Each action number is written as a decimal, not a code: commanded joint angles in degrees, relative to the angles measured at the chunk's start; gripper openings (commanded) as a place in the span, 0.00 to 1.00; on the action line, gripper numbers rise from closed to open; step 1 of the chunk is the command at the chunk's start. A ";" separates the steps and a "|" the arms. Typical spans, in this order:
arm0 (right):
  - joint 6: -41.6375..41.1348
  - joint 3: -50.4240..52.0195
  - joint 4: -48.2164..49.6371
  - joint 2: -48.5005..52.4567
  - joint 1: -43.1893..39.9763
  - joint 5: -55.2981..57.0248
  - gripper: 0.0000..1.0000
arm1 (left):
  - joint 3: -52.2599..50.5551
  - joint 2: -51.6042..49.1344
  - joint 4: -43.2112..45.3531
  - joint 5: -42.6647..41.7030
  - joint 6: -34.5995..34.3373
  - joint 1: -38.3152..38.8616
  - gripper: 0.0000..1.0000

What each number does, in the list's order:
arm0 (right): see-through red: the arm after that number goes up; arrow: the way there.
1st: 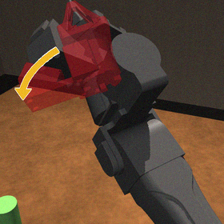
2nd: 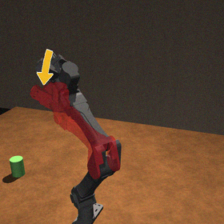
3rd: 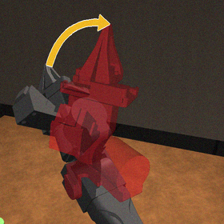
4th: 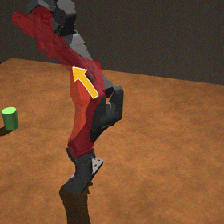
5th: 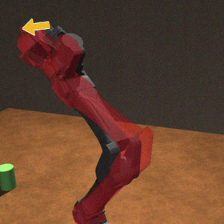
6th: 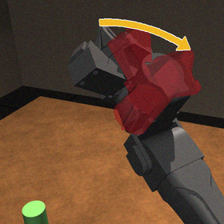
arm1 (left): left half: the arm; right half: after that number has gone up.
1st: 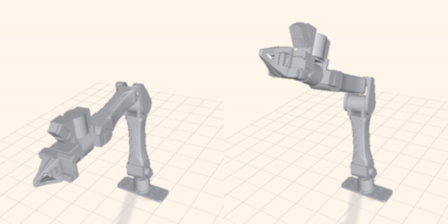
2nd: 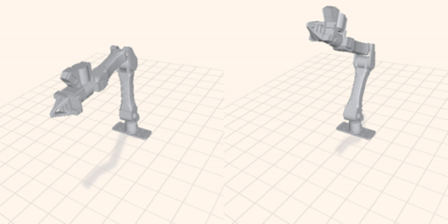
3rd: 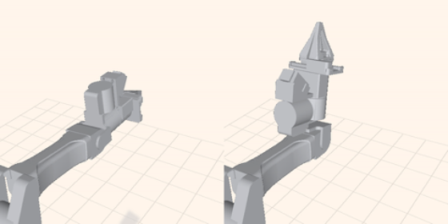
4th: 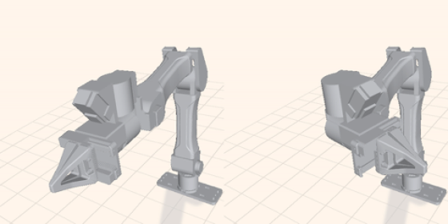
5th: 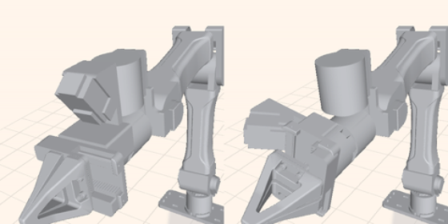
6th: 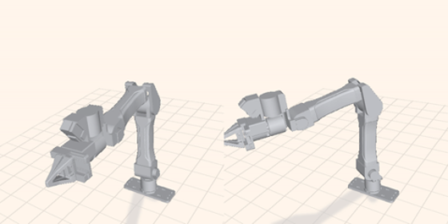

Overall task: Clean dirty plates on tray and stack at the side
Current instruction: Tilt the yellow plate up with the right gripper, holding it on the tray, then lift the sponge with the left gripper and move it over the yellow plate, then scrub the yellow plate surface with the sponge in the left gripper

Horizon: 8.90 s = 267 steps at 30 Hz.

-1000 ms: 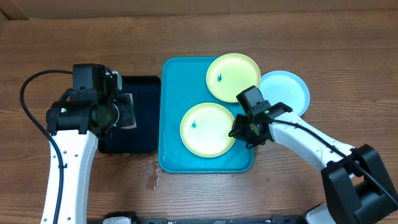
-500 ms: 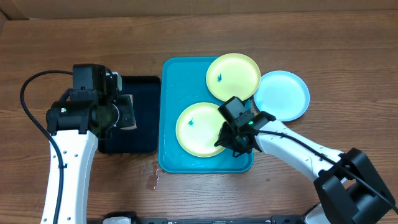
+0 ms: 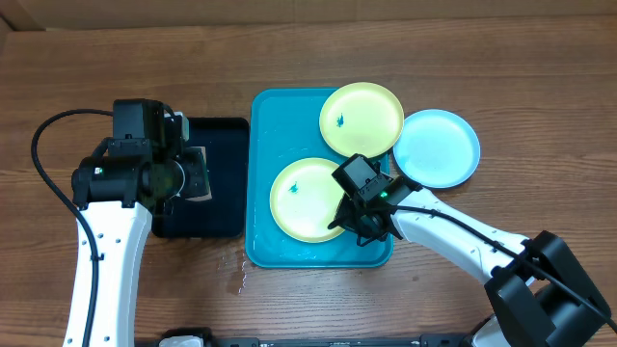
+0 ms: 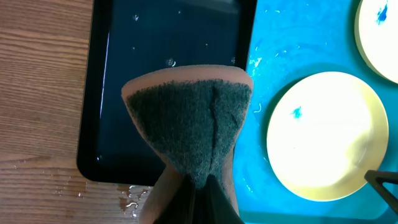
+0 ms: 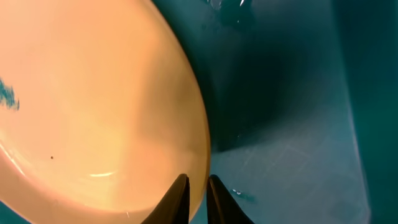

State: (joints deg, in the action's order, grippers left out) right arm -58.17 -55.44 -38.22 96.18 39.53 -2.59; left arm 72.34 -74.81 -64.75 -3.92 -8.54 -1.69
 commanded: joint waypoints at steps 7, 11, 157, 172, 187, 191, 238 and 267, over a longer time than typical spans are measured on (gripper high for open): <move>-0.52 0.04 5.33 0.39 0.15 9.60 0.04 | 0.07 0.17 0.46 -0.61 0.85 0.22 0.04; 1.62 -0.04 7.63 0.37 0.15 11.56 0.04 | 0.07 0.17 0.39 -0.61 0.83 0.22 0.04; 4.66 0.20 14.05 4.83 -0.72 3.82 0.28 | 1.51 -23.41 17.90 -2.80 -2.43 21.22 0.04; 4.87 0.20 14.58 4.83 -0.72 3.98 0.07 | 0.87 -27.47 15.06 -3.39 -2.12 21.24 0.04; 4.87 0.20 14.49 4.83 -0.72 3.98 0.11 | 0.79 -31.50 16.76 -0.50 -0.44 21.22 0.04; 4.90 0.20 14.36 4.83 -0.70 3.98 0.11 | 0.76 -33.70 16.79 0.61 -0.48 21.22 0.04; 5.75 0.22 14.21 4.83 -0.70 2.49 0.06 | 3.91 -29.99 11.89 -7.43 0.76 19.02 0.04; 6.14 0.28 12.61 1.40 -0.70 5.49 0.13 | 3.78 -29.99 11.47 -4.44 0.79 19.52 0.04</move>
State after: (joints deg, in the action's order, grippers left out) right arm -52.27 -54.85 -25.74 98.83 38.98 1.93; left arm 76.20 -104.22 -53.21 -8.91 -7.16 17.58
